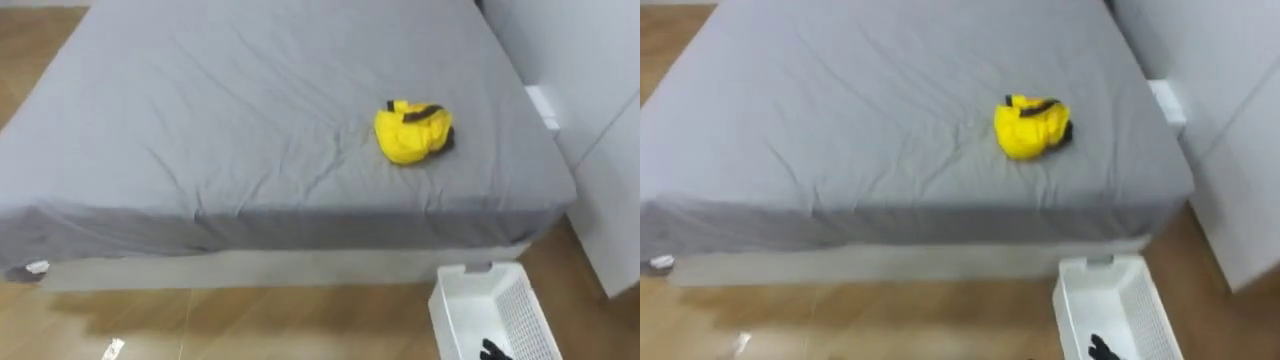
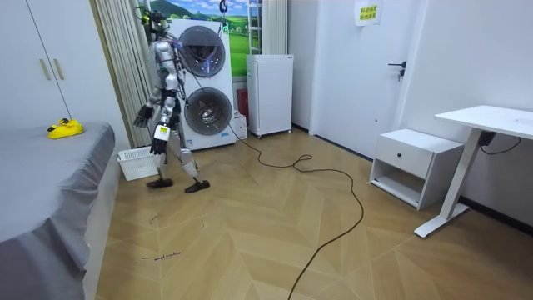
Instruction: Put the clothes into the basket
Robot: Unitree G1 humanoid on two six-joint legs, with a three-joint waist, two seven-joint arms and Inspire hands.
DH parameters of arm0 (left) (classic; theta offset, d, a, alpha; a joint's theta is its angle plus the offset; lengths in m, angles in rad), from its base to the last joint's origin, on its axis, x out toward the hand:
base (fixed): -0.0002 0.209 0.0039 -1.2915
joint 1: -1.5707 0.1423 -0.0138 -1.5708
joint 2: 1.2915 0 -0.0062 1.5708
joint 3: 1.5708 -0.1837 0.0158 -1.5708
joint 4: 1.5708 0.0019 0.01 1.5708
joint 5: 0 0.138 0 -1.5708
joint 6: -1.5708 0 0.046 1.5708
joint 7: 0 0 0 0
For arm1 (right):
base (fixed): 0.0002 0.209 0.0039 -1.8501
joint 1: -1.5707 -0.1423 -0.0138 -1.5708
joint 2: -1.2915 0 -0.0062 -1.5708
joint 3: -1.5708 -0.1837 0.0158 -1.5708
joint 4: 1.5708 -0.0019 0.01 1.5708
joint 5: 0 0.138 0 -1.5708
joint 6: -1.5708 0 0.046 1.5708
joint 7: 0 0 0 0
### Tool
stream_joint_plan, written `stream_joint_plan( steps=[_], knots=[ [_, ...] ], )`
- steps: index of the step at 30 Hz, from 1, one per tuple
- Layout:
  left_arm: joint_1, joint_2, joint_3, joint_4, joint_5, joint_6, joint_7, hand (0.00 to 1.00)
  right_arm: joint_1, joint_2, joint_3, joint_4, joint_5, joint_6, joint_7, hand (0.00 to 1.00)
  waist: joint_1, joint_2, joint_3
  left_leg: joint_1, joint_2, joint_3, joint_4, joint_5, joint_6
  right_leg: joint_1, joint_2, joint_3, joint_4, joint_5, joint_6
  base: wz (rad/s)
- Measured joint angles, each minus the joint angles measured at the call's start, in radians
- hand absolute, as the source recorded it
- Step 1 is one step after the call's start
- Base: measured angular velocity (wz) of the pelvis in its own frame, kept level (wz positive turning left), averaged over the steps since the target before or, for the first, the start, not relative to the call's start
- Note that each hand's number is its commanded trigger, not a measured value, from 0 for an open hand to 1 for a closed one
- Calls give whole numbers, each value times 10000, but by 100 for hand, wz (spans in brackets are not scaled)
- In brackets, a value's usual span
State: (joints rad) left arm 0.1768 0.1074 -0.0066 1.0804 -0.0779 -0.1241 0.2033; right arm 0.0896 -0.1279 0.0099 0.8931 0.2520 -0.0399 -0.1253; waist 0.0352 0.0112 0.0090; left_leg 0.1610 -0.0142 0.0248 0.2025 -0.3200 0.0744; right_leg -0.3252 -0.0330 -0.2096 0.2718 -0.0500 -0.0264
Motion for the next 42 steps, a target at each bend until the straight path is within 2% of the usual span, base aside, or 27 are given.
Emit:
stream_joint_plan(
  steps=[1, 2, 3, 4, 5, 6, 7, 8, 9, 10, 12, 13, 14, 15, 17, 18, 19, 20, 23, 24, 25, 26, 28, 31, 33, 39, 42],
  knots=[
    [146, 30, -2, 2, -30, 13, 3, 0, -14, 2, -33, -429, 120, -138, -164, 0, 26, 17, -18, 230, 187, -15, -22, -206, -206, 95, 85, -190, -244, 710, -341, 45],
    [225, 56, -1, 3, -96, 27, 7, 0, -46, 1, -35, -617, 135, -271, -249, 0, 63, 32, -57, 245, 282, -3, 29, -298, -346, 179, 200, -215, -197, 851, -434, 22],
    [492, 88, -33, -3, -239, 51, 17, 0, -223, -17, -68, -889, 137, -527, -379, 0, 189, 239, -78, 319, 563, 26, 118, -394, -635, 270, 368, -539, 183, 846, -607, 8],
    [595, 97, -46, -7, -306, 68, 16, 0, -461, -45, -172, -1090, 109, -685, -474, 0, 241, 390, 10, 614, 759, -1, -6, -246, -954, 224, 378, -745, 930, 430, -768, 13],
    [561, 85, -54, -21, -277, 84, 17, 0, -543, -75, -227, -1194, 82, -730, -500, 0, 207, 459, 62, 825, 823, -68, -122, -116, -1120, 53, 300, -841, 1633, 133, -896, 16],
    [675, 73, -31, -75, -277, 87, 13, 0, -736, -145, -244, -1277, 77, -783, -487, 0, 147, 476, 195, 1248, 981, -374, -178, 2, -1161, -728, 171, -1136, 3223, -535, -910, 6],
    [825, 145, 52, -160, -257, 83, 11, 0, -822, -88, -222, -1367, 77, -770, -466, 0, 196, 449, 119, 1310, 1001, -490, -80, -18, -1183, -947, 314, -1089, 2953, -625, -839, -20],
    [1002, 440, 186, -229, -167, 90, 7, 0, -867, 103, -96, -1765, 71, -734, -469, 0, 291, 272, -4, 1273, 872, -368, 562, -309, -1506, -1072, 393, -945, 1868, 358, -1138, -39],
    [1068, 423, 232, -124, 3, 238, 23, 0, -871, -25, 3, -1852, -80, -670, -448, 0, 280, 545, 10, 1236, 1098, -161, 1465, -554, -1569, -1001, 601, -1277, 2411, -53, -1460, -30],
    [1078, 457, 288, -224, 92, 254, 34, 0, -851, 14, 75, -1907, -109, -649, -460, 0, 223, 434, 17, 1072, 1100, -37, 2012, -391, -1584, -854, 613, -1224, 2490, -469, -1541, -12],
    [1061, 296, 422, -486, 95, 237, 19, 0, -754, 0, 166, -2179, -104, -669, -454, 0, 142, 425, -4, 307, 1330, 167, 4231, 977, -1746, -75, 895, -1091, 2138, -959, -1580, -5],
    [1040, 248, 417, -532, 59, 232, 19, 0, -750, -15, 164, -2212, -110, -672, -465, 0, 59, 437, -13, 101, 1411, 177, 4686, 1200, -1784, 160, 964, -1097, 1928, -1016, -1600, 10],
    [988, 202, 345, -606, -2, 220, 23, 0, -737, -30, 214, -2294, -107, -676, -487, 0, -53, 404, -3, -354, 1511, 233, 5424, 1170, -1817, 584, 1025, -1045, 1651, -1142, -1587, 8],
    [958, 181, 166, -626, -71, 222, 23, 0, -697, -35, 275, -2355, -102, -675, -559, 0, -59, 291, -28, -763, 1530, 622, 5755, 991, -1595, 990, 1030, -956, 1428, -1204, -1624, -10],
    [962, 160, 0, -714, -118, 235, 15, 0, -679, -25, 314, -2517, -208, -679, -598, 0, -53, 186, -21, -1383, 1443, 846, 5719, 610, -1488, 1440, 1051, -800, 1082, -1240, -1664, -29],
    [977, 162, 13, -856, -302, 232, 23, 0, -640, -35, 375, -2538, -224, -690, -647, 0, -42, 107, -14, -1743, 1399, 879, 5451, 318, -1501, 1766, 1098, -632, 784, -1246, -1649, -19],
    [986, 161, 20, -919, -334, 232, 36, 0, -604, -35, 380, -2557, -224, -689, -657, 0, -36, 93, -15, -1922, 1408, 950, 5286, 220, -1511, 1950, 1116, -564, 628, -1247, -1646, -26],
    [1038, 130, 39, -1059, -390, 228, 77, 0, -479, -30, 369, -2725, -231, -670, -683, 0, -5, 60, -34, -2245, 1396, 1078, 4833, 100, -1390, 2093, 1119, -409, 439, -1254, -1622, -29],
    [1189, 74, 75, -1154, -465, 221, 126, 0, -308, -10, 482, -3251, -245, -670, -703, 0, 7, 67, -94, -2704, 1180, 1131, 2564, 175, -1387, 2333, 1130, -46, 76, -1233, -1580, -35],
    [1231, 67, 114, -1137, -475, 221, 124, 0, -284, -7, 554, -3256, -265, -662, -701, 0, 34, 39, -123, -2732, 1020, 1126, 1730, 511, -1332, 2417, 1134, 153, -23, -1216, -1550, -52],
    [1263, 20, 238, -1087, -472, 219, 125, 0, -253, 1, 639, -3353, -324, -653, -721, 0, 119, 37, -197, -2706, 892, 1114, 1363, 1115, -1183, 2459, 1121, 174, -160, -1227, -1518, -56],
    [1291, 14, 296, -993, -480, 211, 126, 0, -243, 24, 668, -3441, -432, -650, -736, 0, 155, 29, -220, -2621, 877, 1113, 1235, 1185, -1198, 2557, 1098, 134, -257, -1216, -1494, -50],
    [1230, 9, 434, -687, -479, 151, 124, 0, -230, 53, 664, -3580, -1055, -715, -779, 0, -32, -9, -162, -2226, 732, 1031, 668, 1300, -1217, 2873, 1043, -146, -600, -1161, -1435, -4],
    [1221, -28, 430, -599, -483, 150, 95, 0, -194, 51, 566, -3579, -1277, -729, -947, 0, -72, -77, -128, -1993, 697, 1015, 310, 1310, -1228, 3050, 1041, -197, -783, -1195, -1375, 3],
    [1112, -15, 430, -600, -480, 151, 82, 0, -237, 22, 566, -3546, -1418, -759, -1126, 0, -63, -139, -61, -2082, 653, 900, 283, 1308, -1226, 3041, 1008, -351, -912, -1236, -1312, 21],
    [645, -17, 404, -382, -461, 167, -12, 0, -694, -26, 942, -2465, -1471, -681, -1051, 0, 56, -164, -47, -2600, 517, 565, 279, 1352, -1165, 2739, 902, -756, -1037, -1270, -1258, 23],
    [506, 44, 413, -342, -449, 318, -168, 0, -929, -20, 1223, -2132, -1469, -667, -867, 0, 135, -232, -5, -2770, 426, 417, 284, 1419, -1109, 2676, 811, -1042, -1044, -1308, -1199, 24]
  ],
)
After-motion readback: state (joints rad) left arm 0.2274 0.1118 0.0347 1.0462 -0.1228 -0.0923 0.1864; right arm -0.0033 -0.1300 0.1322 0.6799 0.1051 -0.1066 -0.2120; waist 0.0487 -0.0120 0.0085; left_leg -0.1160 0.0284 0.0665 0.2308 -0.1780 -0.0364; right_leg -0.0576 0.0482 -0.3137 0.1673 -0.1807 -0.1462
